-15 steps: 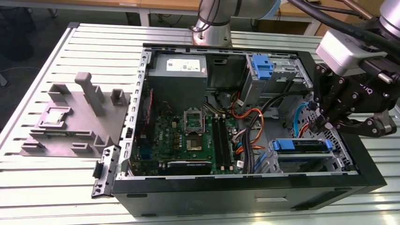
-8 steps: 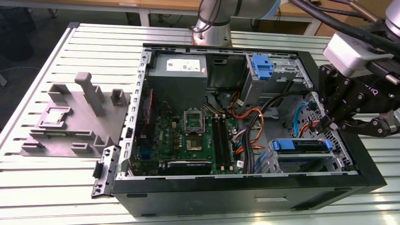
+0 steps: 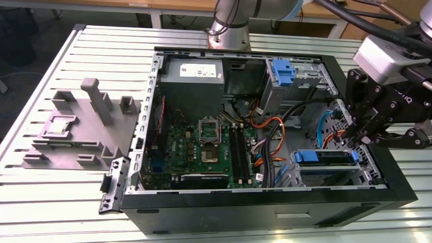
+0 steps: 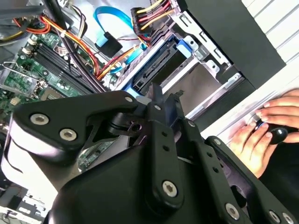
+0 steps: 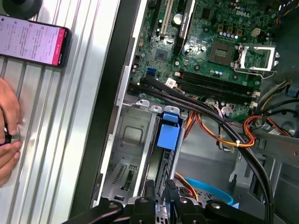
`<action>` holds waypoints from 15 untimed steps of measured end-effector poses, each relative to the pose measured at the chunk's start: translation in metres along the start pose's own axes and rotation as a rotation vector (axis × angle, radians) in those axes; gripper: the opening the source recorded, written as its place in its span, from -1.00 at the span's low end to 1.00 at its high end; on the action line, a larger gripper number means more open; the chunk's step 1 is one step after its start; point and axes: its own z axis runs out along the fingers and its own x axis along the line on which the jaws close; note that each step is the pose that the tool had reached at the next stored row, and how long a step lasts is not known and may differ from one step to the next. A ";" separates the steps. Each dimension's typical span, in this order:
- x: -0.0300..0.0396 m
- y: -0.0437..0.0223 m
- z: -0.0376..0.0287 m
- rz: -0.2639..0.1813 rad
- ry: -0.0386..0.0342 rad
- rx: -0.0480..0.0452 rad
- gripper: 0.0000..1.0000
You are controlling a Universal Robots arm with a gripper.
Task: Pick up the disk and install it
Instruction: 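Insert the first disk wire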
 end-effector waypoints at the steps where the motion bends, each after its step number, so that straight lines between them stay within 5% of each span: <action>1: 0.0001 -0.0005 0.0002 -0.010 -0.0001 0.0001 -0.53; 4: 0.0005 -0.0019 0.0007 -0.039 0.0000 0.0002 -0.37; 11: 0.0006 -0.0023 0.0036 -0.153 0.0006 0.0041 -0.37; 15: -0.0013 -0.0125 0.0054 -0.156 0.0007 0.0041 -0.37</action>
